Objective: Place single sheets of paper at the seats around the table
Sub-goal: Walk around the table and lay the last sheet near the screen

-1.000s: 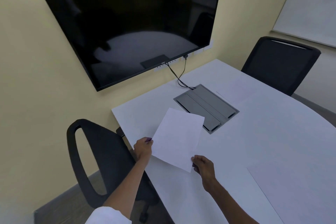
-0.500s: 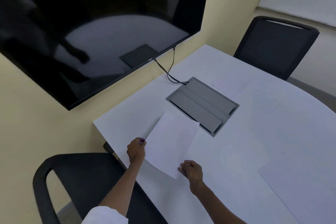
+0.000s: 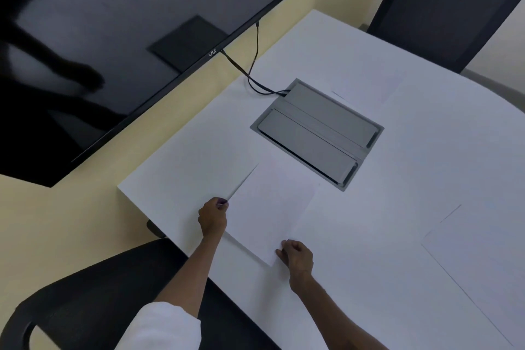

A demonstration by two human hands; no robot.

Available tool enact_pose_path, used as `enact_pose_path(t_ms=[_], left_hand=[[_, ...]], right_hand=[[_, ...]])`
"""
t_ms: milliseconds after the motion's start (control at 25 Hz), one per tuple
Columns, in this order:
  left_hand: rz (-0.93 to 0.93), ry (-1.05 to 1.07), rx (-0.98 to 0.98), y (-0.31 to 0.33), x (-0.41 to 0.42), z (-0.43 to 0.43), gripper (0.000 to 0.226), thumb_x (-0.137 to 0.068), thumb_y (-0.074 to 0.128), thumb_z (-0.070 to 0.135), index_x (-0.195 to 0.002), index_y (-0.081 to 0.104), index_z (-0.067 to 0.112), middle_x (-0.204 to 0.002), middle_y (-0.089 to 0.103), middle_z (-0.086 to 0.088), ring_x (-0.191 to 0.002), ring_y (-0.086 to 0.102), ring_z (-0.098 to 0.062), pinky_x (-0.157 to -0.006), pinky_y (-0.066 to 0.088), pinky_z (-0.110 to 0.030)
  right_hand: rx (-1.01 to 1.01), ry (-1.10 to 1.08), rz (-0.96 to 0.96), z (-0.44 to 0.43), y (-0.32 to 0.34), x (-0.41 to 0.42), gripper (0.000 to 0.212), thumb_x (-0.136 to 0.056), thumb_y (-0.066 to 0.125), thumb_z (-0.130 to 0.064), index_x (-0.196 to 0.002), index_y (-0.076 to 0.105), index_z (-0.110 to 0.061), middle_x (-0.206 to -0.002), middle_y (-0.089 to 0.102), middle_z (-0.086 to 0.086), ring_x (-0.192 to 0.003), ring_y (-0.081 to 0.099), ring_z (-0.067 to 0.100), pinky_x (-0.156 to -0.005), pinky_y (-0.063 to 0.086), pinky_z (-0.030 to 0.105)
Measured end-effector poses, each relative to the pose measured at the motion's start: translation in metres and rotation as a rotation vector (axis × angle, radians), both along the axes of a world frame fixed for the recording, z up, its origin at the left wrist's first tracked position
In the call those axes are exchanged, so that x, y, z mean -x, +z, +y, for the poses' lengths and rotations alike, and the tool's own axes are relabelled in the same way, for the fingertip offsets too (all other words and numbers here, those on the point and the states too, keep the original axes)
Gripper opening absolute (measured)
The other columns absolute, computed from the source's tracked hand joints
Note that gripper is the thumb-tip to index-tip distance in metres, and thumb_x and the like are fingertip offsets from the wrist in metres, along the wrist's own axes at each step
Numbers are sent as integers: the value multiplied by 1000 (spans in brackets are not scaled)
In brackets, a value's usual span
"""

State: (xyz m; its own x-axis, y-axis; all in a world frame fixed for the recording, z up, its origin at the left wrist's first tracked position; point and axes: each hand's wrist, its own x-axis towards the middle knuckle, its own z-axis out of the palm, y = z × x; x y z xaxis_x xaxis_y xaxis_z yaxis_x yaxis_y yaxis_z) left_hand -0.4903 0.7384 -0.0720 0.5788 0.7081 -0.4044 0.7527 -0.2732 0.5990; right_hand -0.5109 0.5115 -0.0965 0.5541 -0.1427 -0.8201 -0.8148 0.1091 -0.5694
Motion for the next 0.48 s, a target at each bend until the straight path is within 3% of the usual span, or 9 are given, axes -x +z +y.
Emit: enact_pose_path(t_ms=[160,240,480], left_hand=[[5,-16,14,-12,-9,5,13,-90,64,14,-98,72,8,-97,75,-12,-91,68,-31,-76,52,-36],[14,-24,8,-16,-16,7,13,-89,64,14,-97,72,8,-96,76,-11,-90,68,-31,-75,50,-34],[25,-41,-26,-21,-22,5,13,-89,63,14,-95,73,8,-94,75,-10,-90,68,-30,-71,46,-31]], right_hand=[[56,-49,21,5,8,-6,9,-84,70,-7,-92,70,-3,-92,71,13,-80,76,31,-56,55,17],[91,-72,36,8,7,-8,7,-84,71,-7,-90,70,-3,-91,70,15,-83,74,35,-51,53,16],[159,-59,51,17,-1,-5,5,-84,72,-12,-84,71,-7,-89,73,17,-81,72,31,-63,59,30]])
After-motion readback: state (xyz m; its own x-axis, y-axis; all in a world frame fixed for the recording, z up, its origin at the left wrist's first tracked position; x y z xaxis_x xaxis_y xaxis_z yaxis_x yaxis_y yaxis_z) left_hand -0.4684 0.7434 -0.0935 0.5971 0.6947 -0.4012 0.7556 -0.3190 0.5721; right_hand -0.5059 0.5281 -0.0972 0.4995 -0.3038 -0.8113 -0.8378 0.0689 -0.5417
